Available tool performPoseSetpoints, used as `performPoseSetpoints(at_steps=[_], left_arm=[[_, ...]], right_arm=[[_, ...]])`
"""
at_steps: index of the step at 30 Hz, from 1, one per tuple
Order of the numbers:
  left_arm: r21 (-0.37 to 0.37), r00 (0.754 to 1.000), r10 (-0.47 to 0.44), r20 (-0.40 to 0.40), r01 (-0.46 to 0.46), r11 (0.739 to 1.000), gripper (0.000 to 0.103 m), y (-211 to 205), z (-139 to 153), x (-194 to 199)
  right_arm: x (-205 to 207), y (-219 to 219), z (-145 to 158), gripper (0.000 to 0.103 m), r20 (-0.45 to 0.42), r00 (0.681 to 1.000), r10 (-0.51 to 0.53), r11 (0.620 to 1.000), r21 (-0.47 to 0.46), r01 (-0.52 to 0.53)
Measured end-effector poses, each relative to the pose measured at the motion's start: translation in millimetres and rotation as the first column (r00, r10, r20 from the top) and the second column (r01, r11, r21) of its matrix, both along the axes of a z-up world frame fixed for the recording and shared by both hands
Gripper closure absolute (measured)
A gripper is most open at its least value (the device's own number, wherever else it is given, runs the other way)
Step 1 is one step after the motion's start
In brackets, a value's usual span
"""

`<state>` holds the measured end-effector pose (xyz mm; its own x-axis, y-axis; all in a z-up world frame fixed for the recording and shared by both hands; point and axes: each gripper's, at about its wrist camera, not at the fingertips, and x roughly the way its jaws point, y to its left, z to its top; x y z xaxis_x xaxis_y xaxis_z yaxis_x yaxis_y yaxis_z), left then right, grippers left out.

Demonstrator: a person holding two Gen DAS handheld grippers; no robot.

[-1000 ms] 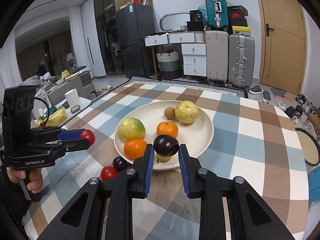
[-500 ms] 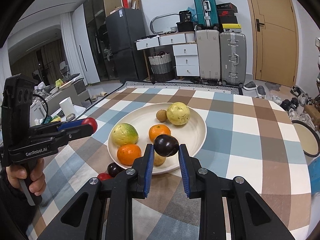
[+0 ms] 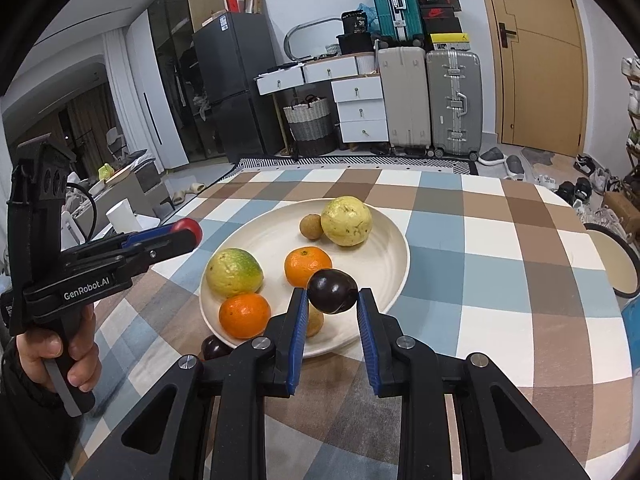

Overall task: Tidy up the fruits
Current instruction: 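Carry the plum and tomato over the white plate and release both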

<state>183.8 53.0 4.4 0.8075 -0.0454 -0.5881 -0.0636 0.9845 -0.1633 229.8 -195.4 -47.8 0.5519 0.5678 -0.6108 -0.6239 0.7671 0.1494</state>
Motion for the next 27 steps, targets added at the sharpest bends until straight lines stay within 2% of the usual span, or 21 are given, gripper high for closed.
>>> performPoseSetpoints(at_steps=[10,20,24,27], left_arm=[[-0.003,1.000,0.005,-0.007,-0.005,1.000,0.073,-0.7,-9.1,15.5],[0.011,0.999,-0.054,0.003,0.054,0.998,0.073,-21.0,-6.4,15.8],[0.008,0.998,-0.063,0.002,0.063,0.998,0.073,-23.2,-6.0,14.6],[0.000,0.998,-0.068,-0.002,0.068,0.998,0.073,-24.5,-6.1,14.0]], right_arm=[[11.3,3.2,-11.8,0.077,-0.047,0.998,-0.031,0.999,-0.022,0.030],[12.8,11.3,-18.1,0.077,-0.053,0.998,-0.018,0.999,-0.042,0.016],[9.6,9.2,-14.6,0.064,-0.027,0.999,-0.027,0.999,-0.041,0.026],[7.9,6.5,-11.1,0.062,-0.013,0.999,-0.033,0.999,-0.035,0.032]])
